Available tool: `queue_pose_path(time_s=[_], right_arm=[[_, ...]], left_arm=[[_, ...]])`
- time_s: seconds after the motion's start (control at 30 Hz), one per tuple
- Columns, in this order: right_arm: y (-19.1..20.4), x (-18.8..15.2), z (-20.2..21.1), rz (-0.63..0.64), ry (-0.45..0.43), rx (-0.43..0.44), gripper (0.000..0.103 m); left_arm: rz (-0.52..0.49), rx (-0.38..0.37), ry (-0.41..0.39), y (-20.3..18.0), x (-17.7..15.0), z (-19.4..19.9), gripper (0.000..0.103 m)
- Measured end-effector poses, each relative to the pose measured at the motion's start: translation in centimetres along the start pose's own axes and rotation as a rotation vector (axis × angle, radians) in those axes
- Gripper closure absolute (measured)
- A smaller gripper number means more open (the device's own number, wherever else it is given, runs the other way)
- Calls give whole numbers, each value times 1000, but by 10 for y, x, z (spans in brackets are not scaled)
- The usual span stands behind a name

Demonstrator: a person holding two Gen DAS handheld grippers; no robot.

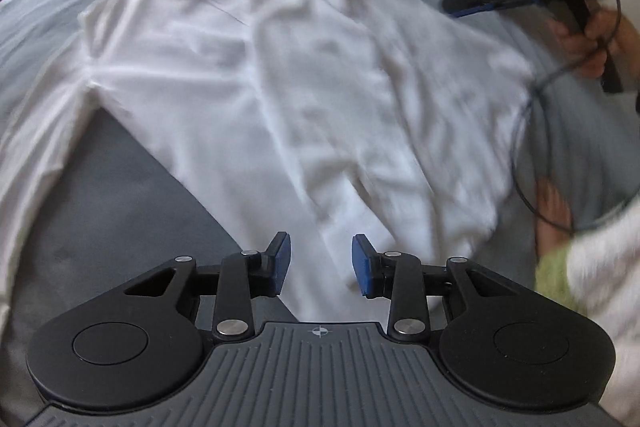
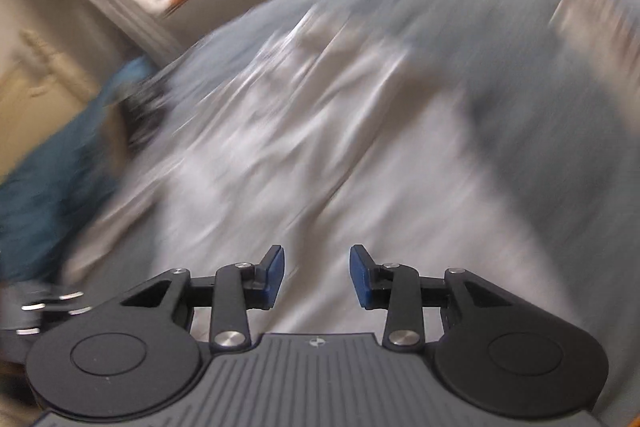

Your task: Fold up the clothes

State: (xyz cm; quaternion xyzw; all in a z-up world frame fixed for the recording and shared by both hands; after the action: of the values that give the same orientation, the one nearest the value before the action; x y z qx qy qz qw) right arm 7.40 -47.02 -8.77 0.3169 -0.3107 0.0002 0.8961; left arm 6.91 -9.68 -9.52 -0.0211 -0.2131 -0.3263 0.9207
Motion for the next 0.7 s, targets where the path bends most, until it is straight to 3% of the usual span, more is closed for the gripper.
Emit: queue_pose_path(time_s=[0.1, 0.23, 0.5, 0.57, 0.7], right_arm=[[-14, 32, -10, 191, -57, -155, 64], [-37, 60, -51, 399, -26, -272, 64], [-67, 74, -115, 586, 71, -275, 67], [-72, 75, -120, 597, 37, -273, 72], [-93, 82, -104, 459, -117, -176, 96]], left_arm=[[48, 20, 0, 4, 25, -13, 70], [38, 53, 18, -4, 50, -36, 70], [-30, 90, 61, -20, 93, -76, 70], [-36, 93, 70, -23, 104, -84, 70], [-7, 102, 44, -22, 134, -91, 70]])
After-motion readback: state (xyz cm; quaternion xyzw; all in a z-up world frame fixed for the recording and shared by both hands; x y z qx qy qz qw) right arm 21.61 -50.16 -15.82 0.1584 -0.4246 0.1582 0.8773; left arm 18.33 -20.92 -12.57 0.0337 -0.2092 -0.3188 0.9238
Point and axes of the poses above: each gripper's, at about its wrist camera, not at the fingertips, and z roughly against the way its jaws point, y to its left, x to its top, the point moved 2 cm from there along -z, roughly the way its jaws point, and after that the axes turned 15 degrees about x, right-handed, at the moved point
